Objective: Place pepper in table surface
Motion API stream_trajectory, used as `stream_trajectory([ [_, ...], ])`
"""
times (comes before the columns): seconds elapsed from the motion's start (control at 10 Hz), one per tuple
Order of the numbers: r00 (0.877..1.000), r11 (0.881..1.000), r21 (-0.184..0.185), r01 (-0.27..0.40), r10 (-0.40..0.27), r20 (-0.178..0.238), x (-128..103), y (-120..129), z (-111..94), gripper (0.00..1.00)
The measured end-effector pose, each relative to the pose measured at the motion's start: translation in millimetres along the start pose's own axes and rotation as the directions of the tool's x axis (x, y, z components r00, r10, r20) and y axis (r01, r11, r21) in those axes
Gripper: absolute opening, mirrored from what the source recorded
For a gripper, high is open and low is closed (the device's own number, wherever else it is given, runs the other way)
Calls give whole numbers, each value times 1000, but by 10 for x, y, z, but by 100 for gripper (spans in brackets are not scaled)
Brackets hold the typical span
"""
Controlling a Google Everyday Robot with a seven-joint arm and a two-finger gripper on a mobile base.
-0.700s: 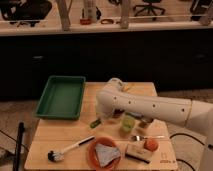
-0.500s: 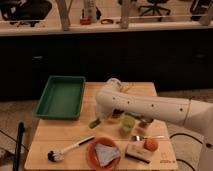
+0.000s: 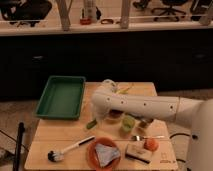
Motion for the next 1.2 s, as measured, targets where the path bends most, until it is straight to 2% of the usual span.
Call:
stream_trajectory([
  [0.3, 1000, 1000, -15, 2, -2, 0, 3, -40, 195, 0],
  [0.6, 1000, 1000, -11, 3, -3, 10, 27, -90, 308, 1],
  [0.8, 1000, 1000, -12, 12, -11, 19, 8, -138, 335, 18],
  [1.2, 1000, 999, -25, 21, -20, 23, 11, -151, 351, 60],
])
